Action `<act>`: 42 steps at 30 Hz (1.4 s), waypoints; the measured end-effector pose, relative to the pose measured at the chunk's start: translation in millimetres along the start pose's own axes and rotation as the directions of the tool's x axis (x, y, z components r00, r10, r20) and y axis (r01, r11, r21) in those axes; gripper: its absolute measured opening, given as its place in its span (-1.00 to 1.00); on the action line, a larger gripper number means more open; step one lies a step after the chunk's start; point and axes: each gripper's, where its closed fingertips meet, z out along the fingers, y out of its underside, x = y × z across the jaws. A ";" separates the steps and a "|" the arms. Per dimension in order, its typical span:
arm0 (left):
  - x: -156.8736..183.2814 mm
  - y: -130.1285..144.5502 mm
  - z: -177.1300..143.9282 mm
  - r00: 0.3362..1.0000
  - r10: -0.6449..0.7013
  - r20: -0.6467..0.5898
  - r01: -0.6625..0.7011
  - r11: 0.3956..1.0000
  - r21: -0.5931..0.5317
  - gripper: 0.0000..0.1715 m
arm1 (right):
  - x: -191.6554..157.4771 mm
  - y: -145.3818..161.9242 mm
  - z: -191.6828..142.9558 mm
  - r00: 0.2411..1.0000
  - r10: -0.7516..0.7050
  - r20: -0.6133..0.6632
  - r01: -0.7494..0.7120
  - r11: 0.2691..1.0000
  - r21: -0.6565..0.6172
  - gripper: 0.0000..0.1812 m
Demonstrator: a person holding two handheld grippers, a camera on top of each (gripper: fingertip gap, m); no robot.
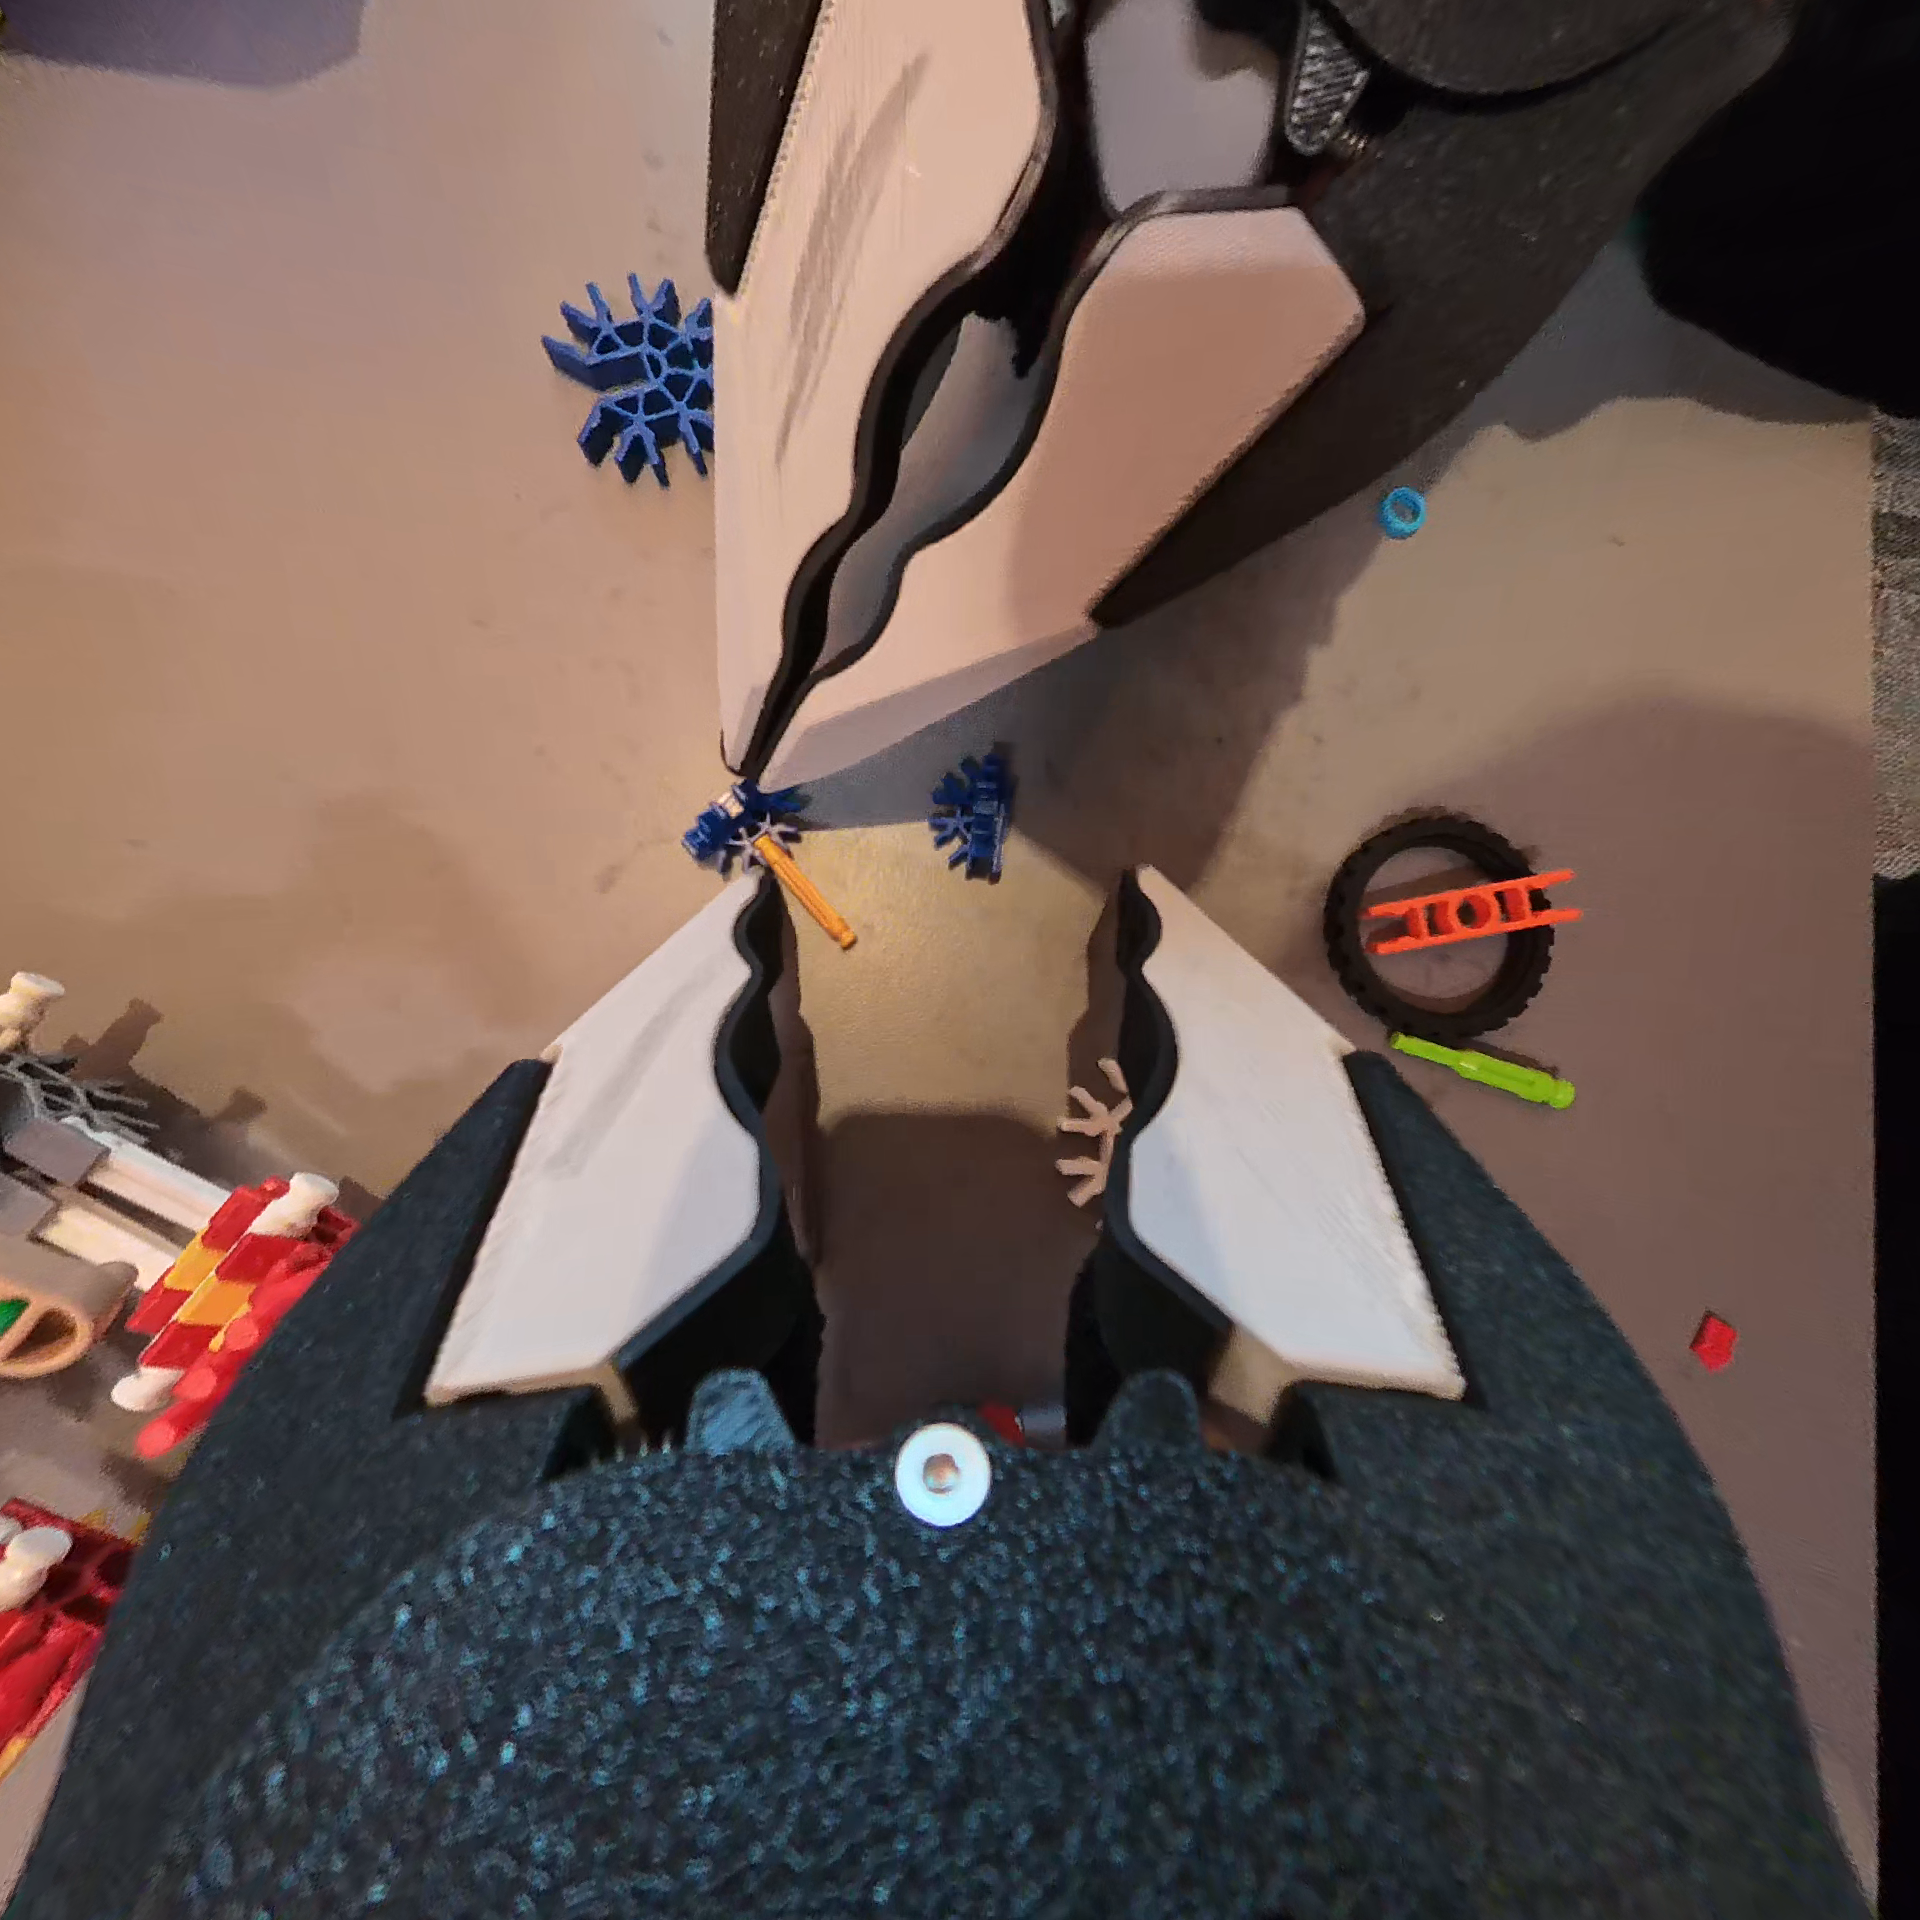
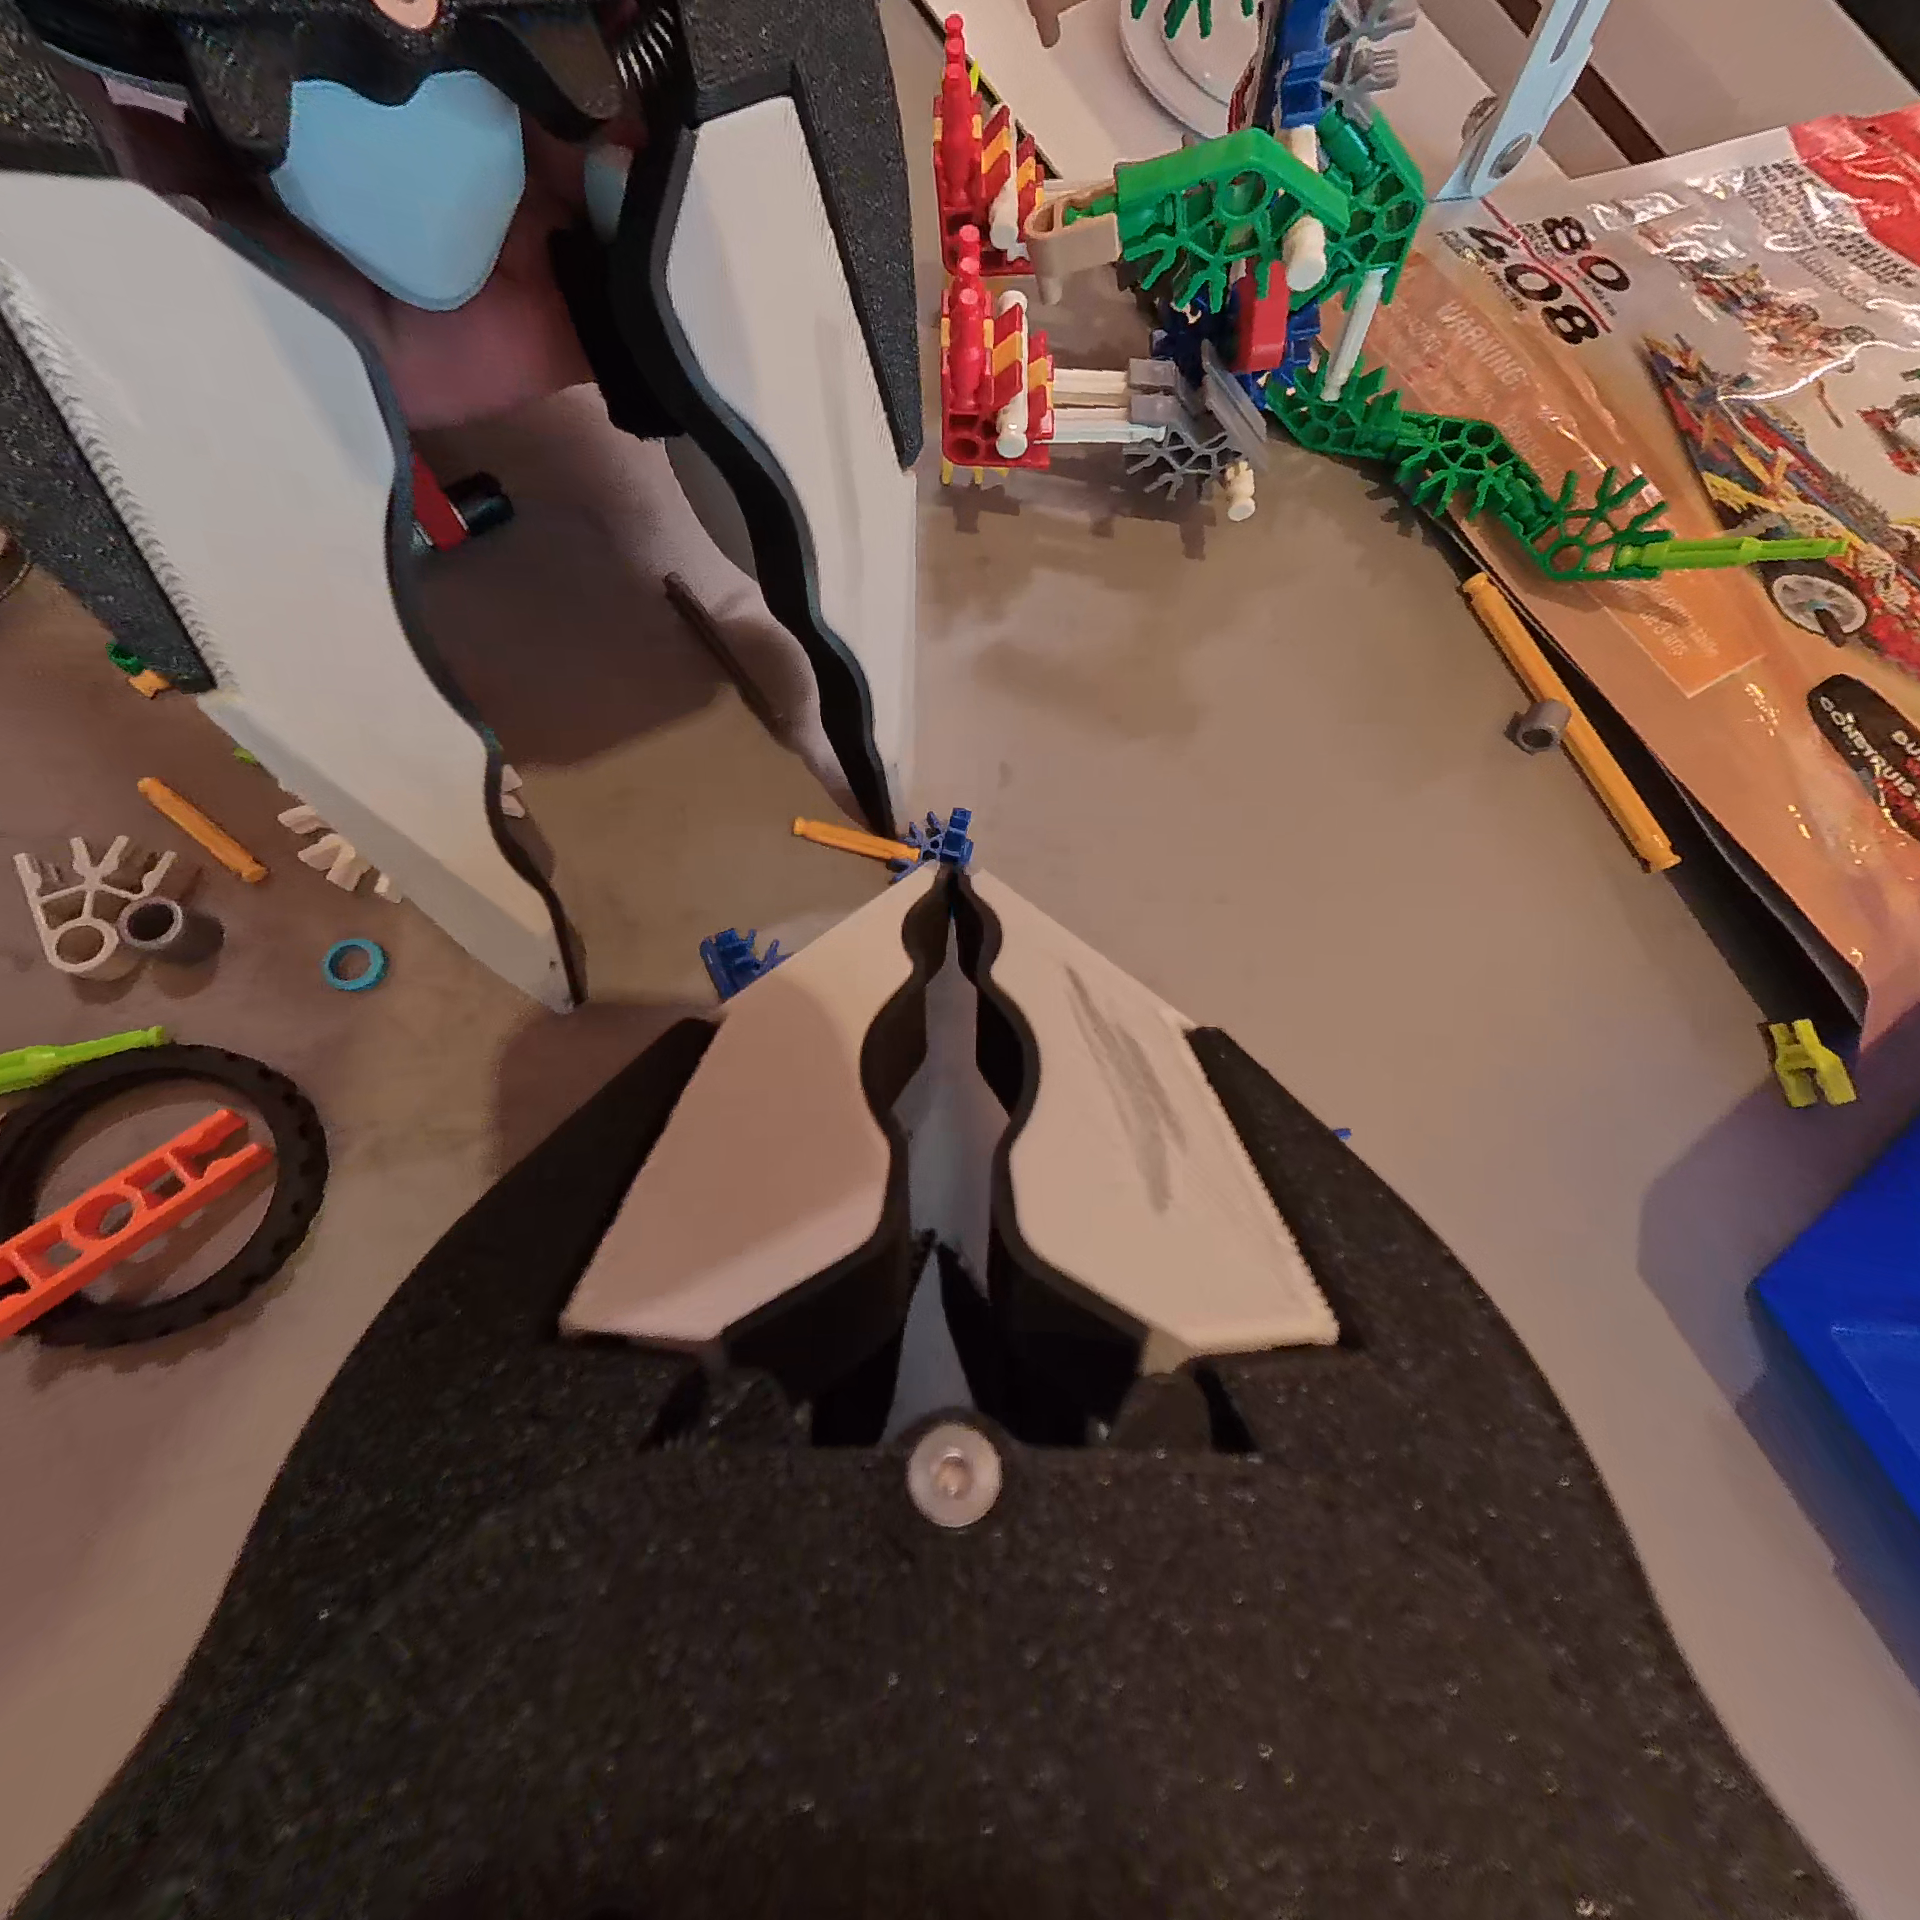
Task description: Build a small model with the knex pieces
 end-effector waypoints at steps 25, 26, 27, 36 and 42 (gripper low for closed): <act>-0.4 0.3 -2.4 0.999 0.050 -0.007 -0.050 0.999 0.018 -0.32 | 0.3 2.3 -3.5 0.998 0.028 0.052 -0.029 1.000 0.012 -0.98; 1.0 -0.6 -2.7 0.998 0.057 -0.012 -0.057 0.998 0.024 -0.33 | 1.2 3.3 -4.6 0.998 0.030 0.055 -0.031 0.999 0.010 -0.98; 2.7 -1.4 -2.8 0.998 0.068 -0.016 -0.068 0.997 0.028 -0.34 | 1.4 4.5 -5.8 0.998 0.034 0.061 -0.035 0.999 0.008 -0.98; 14.4 -4.3 1.1 0.988 0.150 -0.035 -0.149 0.988 0.041 -0.35 | 0.3 9.9 -15.2 0.993 0.032 0.110 -0.033 0.999 0.004 -0.98; 19.2 -3.6 3.8 0.981 0.191 -0.041 -0.190 0.981 0.033 -0.37 | -0.1 11.3 -15.5 0.994 0.020 0.108 -0.019 1.000 -0.003 -0.98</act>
